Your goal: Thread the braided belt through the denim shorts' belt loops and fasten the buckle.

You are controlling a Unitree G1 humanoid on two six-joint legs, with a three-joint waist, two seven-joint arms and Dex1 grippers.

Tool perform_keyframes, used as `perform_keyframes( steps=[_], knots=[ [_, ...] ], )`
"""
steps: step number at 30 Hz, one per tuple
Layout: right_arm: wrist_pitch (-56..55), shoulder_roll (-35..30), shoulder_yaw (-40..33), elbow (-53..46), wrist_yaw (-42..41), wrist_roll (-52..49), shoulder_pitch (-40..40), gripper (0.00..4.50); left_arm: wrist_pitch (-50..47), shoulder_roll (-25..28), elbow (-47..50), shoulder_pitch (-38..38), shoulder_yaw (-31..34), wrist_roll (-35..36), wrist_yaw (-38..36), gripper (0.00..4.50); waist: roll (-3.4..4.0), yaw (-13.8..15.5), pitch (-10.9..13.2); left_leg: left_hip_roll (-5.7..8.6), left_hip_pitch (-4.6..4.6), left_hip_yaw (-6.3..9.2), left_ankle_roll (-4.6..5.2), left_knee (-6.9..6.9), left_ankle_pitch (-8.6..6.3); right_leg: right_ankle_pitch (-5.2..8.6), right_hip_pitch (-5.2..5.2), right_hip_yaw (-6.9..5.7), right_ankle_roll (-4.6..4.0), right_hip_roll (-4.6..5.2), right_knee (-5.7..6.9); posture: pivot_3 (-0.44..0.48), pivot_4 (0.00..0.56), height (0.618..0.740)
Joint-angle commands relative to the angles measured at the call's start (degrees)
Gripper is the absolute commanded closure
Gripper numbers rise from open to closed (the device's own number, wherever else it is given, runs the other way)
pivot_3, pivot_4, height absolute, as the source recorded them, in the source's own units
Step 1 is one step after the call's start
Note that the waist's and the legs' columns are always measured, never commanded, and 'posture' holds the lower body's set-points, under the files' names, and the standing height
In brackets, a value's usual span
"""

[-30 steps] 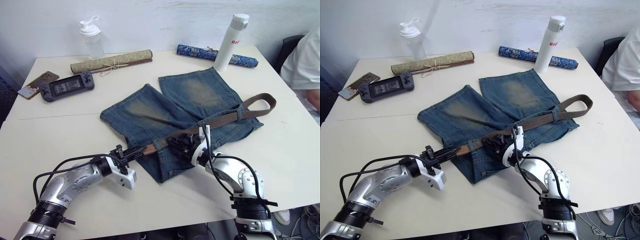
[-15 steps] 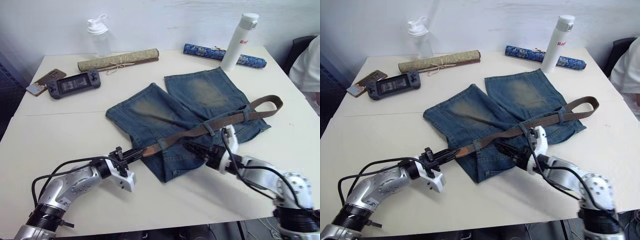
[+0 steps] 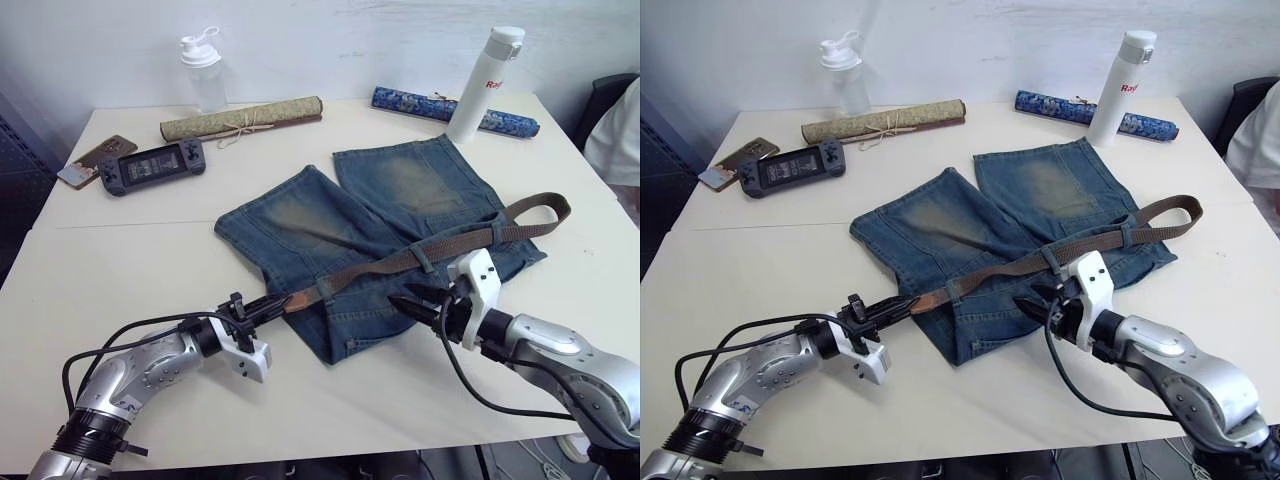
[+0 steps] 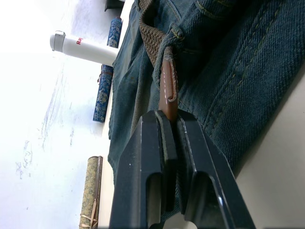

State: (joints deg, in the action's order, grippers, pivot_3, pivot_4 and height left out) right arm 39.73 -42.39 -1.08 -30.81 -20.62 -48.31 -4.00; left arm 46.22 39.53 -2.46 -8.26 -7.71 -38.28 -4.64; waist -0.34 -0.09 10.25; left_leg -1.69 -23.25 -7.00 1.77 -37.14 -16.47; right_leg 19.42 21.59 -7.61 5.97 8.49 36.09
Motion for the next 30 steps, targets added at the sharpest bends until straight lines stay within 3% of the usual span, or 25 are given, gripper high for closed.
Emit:
perform_keyframes(
  steps=[1,2,13,18,22,26,30],
  knots=[
    [-1.1,0.0,1.9,0.3,-1.0,6.1,0.1,4.17,-0.3,0.6,1.1,0.4,1.0,1.3,0.0,4.50,0.00,0.0,0.0,0.00,0.00,0.00,0.00,-0.01,0.00,0.00,0.00,0.00,0.00,0.00,0.01,0.000,0.150,0.717],
    [-0.7,0.0,2.8,1.1,-0.8,7.9,0.3,4.41,-0.3,0.6,1.2,0.4,1.0,1.2,0.1,4.50,0.00,0.0,0.0,0.00,0.00,0.00,0.00,-0.01,0.00,0.00,0.00,-0.01,0.00,0.01,0.00,0.000,0.150,0.717],
    [7.4,8.0,8.5,8.3,1.9,15.9,-3.2,4.41,2.0,2.6,1.6,2.3,3.4,1.6,1.6,4.50,-0.26,-0.4,-0.2,-0.02,0.09,0.01,-0.03,-0.02,0.02,0.00,-0.04,-0.04,-0.01,-0.01,0.09,0.000,0.150,0.717],
    [12.4,9.8,8.4,8.1,1.9,15.7,-3.5,4.41,8.7,8.4,-1.2,7.0,9.3,2.8,5.3,4.50,-0.35,-1.4,-0.2,-0.06,0.13,0.06,-0.06,0.04,0.00,0.01,-0.06,-0.03,-0.02,-0.01,0.08,0.000,0.150,0.717],
    [14.3,11.0,7.6,8.5,1.7,15.5,-4.1,4.41,15.1,15.3,-7.6,13.9,16.7,-0.2,10.6,4.50,-0.38,-1.8,-0.2,-0.08,0.13,0.07,-0.10,0.07,-0.07,0.01,-0.06,-0.09,-0.03,-0.01,0.01,0.000,0.150,0.717],
    [15.2,12.3,7.3,9.2,1.1,15.6,-5.0,4.41,16.5,22.8,-18.6,19.0,22.9,-7.0,19.8,4.50,-0.48,-1.6,-0.3,-0.09,0.14,0.03,0.06,0.05,-0.20,0.01,-0.04,-0.15,-0.03,0.00,0.03,0.000,0.150,0.717],
    [15.6,13.7,7.4,9.7,0.8,16.0,-5.9,4.41,13.9,29.6,-30.7,21.4,22.0,-13.9,31.8,4.50,-0.82,-1.6,-0.5,-0.11,0.18,0.03,0.11,0.08,-0.26,0.02,0.00,-0.15,-0.05,0.00,0.11,0.000,0.150,0.717]
  ],
)
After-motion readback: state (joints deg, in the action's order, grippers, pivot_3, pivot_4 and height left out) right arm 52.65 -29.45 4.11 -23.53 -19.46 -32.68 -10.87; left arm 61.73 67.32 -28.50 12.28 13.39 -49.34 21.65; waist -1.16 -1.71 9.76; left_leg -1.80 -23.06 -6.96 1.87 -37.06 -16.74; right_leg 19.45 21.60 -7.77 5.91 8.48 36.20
